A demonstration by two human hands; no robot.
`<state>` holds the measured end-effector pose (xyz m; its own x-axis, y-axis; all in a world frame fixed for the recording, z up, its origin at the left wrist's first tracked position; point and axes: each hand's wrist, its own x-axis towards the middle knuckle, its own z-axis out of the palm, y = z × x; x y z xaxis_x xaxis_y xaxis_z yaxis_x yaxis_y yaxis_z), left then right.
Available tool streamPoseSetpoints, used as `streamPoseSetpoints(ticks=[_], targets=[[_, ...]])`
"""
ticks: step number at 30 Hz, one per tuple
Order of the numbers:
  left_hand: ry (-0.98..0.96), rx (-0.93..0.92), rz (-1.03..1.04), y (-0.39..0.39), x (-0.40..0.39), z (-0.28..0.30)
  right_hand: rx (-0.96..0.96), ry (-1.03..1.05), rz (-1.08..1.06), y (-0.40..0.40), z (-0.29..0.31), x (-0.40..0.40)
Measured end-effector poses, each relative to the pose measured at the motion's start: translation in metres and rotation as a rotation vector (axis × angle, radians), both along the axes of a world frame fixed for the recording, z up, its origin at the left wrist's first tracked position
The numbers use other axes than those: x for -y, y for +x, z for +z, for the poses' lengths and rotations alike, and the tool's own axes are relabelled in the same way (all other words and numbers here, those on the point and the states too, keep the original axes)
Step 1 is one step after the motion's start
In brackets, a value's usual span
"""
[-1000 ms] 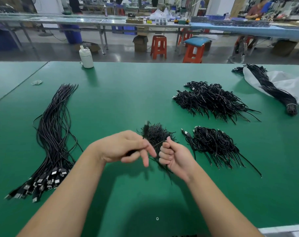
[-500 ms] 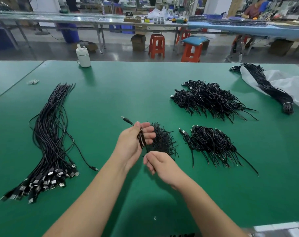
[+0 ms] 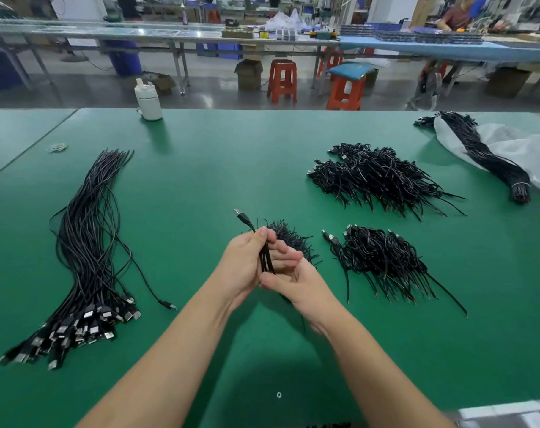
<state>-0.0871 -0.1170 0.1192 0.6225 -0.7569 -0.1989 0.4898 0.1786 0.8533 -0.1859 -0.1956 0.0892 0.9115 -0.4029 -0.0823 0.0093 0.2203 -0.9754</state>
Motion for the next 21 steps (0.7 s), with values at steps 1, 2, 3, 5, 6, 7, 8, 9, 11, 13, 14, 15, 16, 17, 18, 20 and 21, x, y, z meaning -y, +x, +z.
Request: streamPoseSetpoints(ticks=[1, 2, 3, 5, 6, 7, 8, 9, 11, 13, 14, 15, 16, 17, 18, 20, 21], targets=[[-0.03, -0.015, -0.03, -0.001, 0.0, 0.0, 0.011, 0.015, -0.009, 0.001, 0.0, -0.001], [-0.057, -0.022, -0.057, -0.002, 0.001, 0.0, 0.024, 0.031, -0.019, 0.001, -0.001, -0.001], [-0.077, -0.021, -0.079, -0.002, 0.001, 0.0, 0.039, 0.05, -0.035, 0.002, -0.001, -0.001], [-0.088, -0.014, -0.115, -0.004, 0.002, -0.002, 0.059, 0.092, -0.071, 0.002, -0.002, -0.004], [-0.081, -0.009, -0.134, -0.004, 0.002, -0.003, 0.064, 0.105, -0.093, 0.002, -0.004, -0.006], [-0.073, -0.005, -0.156, -0.004, 0.002, -0.003, 0.066, 0.107, -0.114, 0.002, -0.007, -0.007], [-0.069, -0.003, -0.186, -0.004, 0.002, -0.004, 0.065, 0.103, -0.134, 0.001, -0.01, -0.008], [-0.065, -0.006, -0.222, -0.004, 0.001, -0.004, 0.059, 0.099, -0.154, 0.0, -0.012, -0.008], [-0.039, -0.009, -0.309, -0.001, -0.002, -0.001, 0.041, 0.102, -0.187, -0.003, -0.016, -0.007], [0.03, 0.052, -0.406, 0.002, -0.005, 0.001, 0.045, 0.145, -0.173, -0.004, -0.021, -0.005], [0.068, 0.094, -0.447, 0.004, -0.006, 0.001, 0.051, 0.156, -0.154, -0.005, -0.023, -0.004], [0.101, 0.128, -0.473, 0.005, -0.005, 0.002, 0.053, 0.152, -0.141, -0.005, -0.025, -0.004], [0.129, 0.154, -0.485, 0.006, -0.005, 0.002, 0.051, 0.14, -0.134, -0.005, -0.027, -0.003], [0.151, 0.175, -0.487, 0.007, -0.004, 0.002, 0.046, 0.126, -0.128, -0.005, -0.028, -0.003], [0.168, 0.188, -0.491, 0.008, -0.003, 0.003, 0.04, 0.107, -0.122, -0.005, -0.029, -0.002], [0.186, 0.192, -0.508, 0.007, -0.003, 0.006, 0.021, 0.075, -0.107, -0.005, -0.031, -0.001], [0.191, 0.189, -0.519, 0.006, -0.003, 0.008, 0.009, 0.069, -0.104, -0.005, -0.032, 0.0]])
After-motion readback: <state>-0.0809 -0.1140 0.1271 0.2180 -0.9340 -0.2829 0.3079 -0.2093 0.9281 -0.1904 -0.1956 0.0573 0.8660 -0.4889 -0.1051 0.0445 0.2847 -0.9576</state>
